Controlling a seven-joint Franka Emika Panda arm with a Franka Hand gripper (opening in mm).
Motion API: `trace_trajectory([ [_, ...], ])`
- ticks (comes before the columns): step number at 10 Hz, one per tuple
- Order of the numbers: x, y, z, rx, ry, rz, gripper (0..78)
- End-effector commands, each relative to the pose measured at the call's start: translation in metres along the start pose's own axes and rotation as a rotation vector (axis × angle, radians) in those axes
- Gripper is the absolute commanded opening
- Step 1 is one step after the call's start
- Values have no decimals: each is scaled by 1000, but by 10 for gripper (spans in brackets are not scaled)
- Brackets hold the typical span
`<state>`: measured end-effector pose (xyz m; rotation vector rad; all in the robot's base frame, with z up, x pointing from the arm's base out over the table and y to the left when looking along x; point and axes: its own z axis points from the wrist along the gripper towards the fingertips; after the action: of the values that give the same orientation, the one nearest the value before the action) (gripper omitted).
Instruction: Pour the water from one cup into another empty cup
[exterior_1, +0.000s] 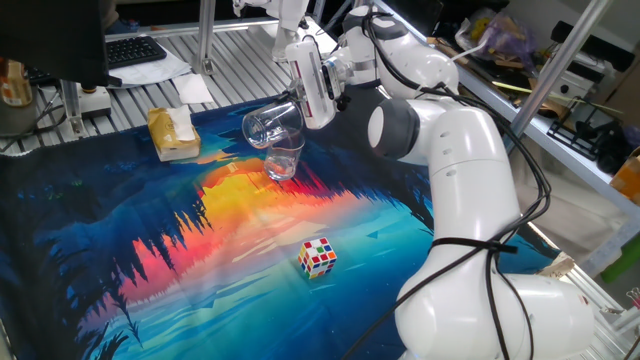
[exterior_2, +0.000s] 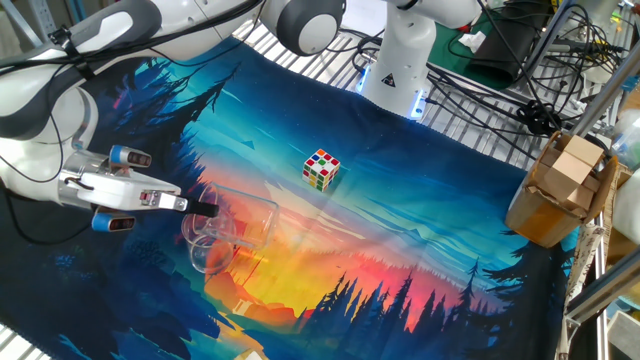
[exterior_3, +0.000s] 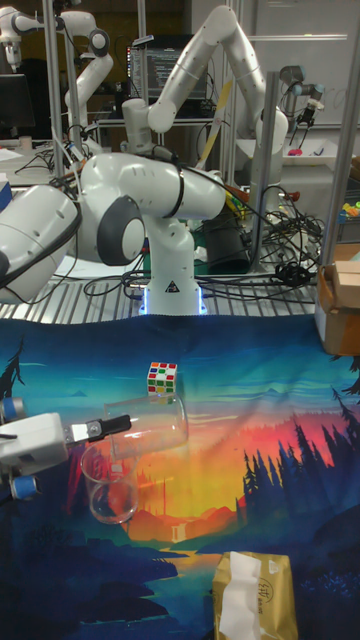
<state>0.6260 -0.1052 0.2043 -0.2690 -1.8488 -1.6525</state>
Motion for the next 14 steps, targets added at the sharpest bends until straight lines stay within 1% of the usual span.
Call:
trace_trajectory([
  [1,1,2,-1,-10,4,-1,12],
  [5,1,2,-1,-15,7,1,12],
  [14,1,2,-1,-38,13,5,12],
])
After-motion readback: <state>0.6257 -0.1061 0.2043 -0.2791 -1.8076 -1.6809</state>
